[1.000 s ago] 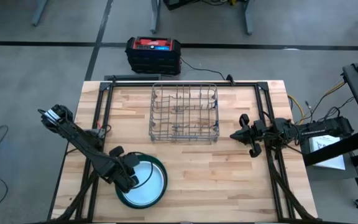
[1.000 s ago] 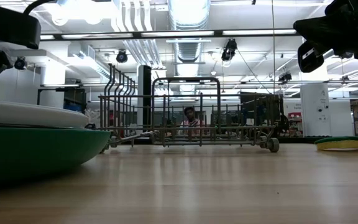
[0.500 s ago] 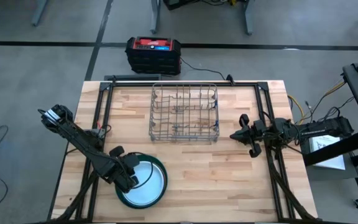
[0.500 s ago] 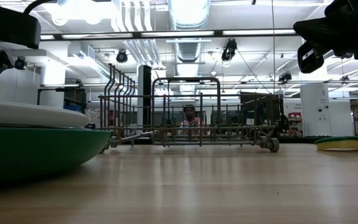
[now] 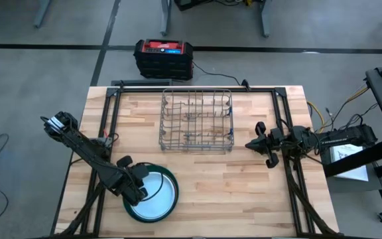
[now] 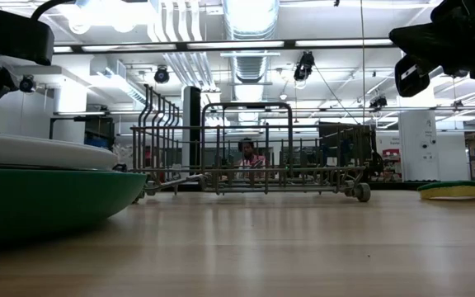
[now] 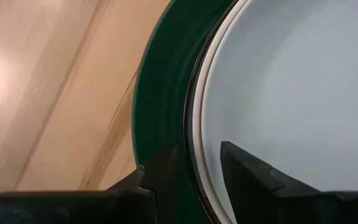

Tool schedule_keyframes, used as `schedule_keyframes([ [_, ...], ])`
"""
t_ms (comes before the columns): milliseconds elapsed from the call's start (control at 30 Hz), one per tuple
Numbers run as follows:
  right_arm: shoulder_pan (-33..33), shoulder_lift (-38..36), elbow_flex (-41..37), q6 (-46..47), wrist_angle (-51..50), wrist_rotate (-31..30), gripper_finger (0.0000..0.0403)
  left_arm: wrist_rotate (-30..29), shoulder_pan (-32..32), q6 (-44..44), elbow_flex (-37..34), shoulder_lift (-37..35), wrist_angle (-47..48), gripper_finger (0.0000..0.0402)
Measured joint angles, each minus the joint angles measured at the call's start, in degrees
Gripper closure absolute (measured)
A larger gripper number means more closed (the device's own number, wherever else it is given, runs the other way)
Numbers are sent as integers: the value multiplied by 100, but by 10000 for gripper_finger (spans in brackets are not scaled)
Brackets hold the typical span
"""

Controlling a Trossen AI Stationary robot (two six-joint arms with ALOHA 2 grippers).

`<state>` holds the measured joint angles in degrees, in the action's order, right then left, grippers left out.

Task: Sort dishes
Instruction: Put the light blue plate in the dishwasher rack

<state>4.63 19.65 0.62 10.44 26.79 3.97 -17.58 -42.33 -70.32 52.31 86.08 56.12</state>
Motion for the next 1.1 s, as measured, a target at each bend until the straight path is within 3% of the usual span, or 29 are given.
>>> schedule_keyframes([
  [867,0,1,0,-5,2,0,403,0,0,0,0,0,24,288],
  [967,-1,-1,0,-9,2,0,403,0,0,32,0,0,24,306],
  [1100,1,-1,0,-26,2,0,403,-1,4,37,0,0,25,359],
])
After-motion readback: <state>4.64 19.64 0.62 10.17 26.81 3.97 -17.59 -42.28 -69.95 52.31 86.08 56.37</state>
